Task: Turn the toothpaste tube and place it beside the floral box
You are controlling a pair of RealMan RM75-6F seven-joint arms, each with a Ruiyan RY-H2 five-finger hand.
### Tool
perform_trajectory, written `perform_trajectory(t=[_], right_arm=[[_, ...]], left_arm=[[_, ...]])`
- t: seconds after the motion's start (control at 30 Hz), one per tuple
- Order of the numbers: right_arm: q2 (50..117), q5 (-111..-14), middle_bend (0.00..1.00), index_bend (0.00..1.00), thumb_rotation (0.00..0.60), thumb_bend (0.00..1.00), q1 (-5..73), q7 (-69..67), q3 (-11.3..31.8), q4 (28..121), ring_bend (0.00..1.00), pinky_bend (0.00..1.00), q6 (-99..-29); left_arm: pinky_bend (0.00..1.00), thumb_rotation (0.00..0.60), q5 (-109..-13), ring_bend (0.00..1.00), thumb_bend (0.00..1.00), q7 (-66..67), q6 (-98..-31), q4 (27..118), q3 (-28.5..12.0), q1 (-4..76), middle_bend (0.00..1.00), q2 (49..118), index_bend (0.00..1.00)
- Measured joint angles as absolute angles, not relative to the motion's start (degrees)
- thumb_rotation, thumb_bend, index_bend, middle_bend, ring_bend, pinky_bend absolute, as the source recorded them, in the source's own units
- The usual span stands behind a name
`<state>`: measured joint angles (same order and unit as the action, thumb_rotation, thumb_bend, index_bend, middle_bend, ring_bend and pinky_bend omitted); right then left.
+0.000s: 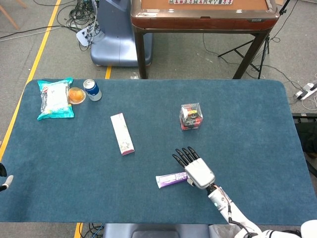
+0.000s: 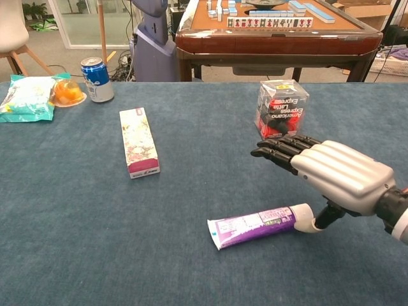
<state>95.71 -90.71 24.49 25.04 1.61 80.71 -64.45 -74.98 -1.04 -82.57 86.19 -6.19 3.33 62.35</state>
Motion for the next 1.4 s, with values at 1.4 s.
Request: perform_trajectory(t=[1.4], right_arm=[[92.91, -88.64, 0.0, 0.12, 0.6, 0.0, 29.29, 24.16, 1.13, 83.5, 0.0, 0.08, -61.54]], left_arm=[[0.51, 0.6, -75.07, 0.44, 0.24, -0.76, -85.1, 87.77, -5.95, 1.02, 0.61, 61.05, 0.65]])
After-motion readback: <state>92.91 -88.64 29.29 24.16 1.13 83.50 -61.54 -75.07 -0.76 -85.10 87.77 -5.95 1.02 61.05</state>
